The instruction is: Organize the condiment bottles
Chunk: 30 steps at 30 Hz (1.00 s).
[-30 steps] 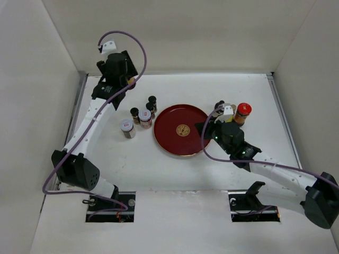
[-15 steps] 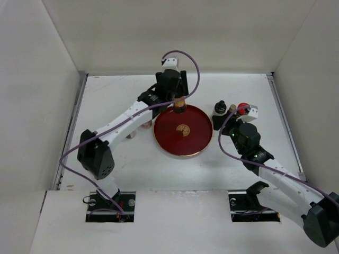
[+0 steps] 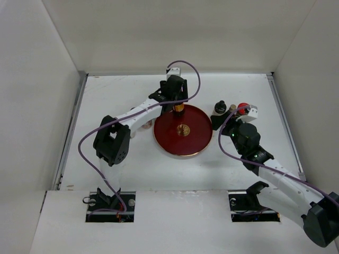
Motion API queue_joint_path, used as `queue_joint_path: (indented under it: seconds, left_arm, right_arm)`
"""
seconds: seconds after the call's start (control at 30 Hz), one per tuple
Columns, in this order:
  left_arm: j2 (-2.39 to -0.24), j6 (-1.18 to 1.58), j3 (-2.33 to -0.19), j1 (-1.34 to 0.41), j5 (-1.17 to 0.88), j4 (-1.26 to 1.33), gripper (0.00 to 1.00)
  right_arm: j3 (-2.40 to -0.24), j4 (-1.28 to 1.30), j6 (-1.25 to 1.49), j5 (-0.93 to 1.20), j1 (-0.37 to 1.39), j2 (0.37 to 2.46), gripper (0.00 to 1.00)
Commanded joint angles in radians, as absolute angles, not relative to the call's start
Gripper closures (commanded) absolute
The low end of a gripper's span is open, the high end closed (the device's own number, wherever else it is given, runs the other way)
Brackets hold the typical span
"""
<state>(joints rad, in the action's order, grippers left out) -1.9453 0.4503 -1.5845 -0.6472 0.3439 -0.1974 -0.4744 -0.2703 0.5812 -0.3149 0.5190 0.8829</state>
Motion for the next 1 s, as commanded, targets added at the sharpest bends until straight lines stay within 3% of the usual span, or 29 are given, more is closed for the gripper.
queue_joint_path:
  seconds: [0.0,0.23,0.53,0.73,0.97]
  left_arm:
    - [-1.901,0.462,-1.625,-0.645,0.342,0.006,0.67]
    - [-1.925,0.454,-1.589,-0.643,0.351,0.02,0.47]
    - [-1.944,0.453,-1.585,-0.645,0.353,0.009,0.42]
    - [-1.931,0.443,-1.569,-0.651,0.348,0.011,0.28]
    - [-1.801,0.388,-1.537,-0.654,0.379,0.048,0.21]
  right_arm:
    - [-0.469,-0.311,0.591,-0.324,0.521,0.877,0.16]
    - [-0.474,-0.311,0.588,-0.316,0.524,0.884,0.11]
    - [-0.471,-0.311,0.586,-0.314,0.525,0.867,0.08]
    - [-0.468,-0.307,0.586,-0.314,0.525,0.856,0.04]
    - [-0.468,-0.307,0.588,-0.314,0.525,0.851,0.02]
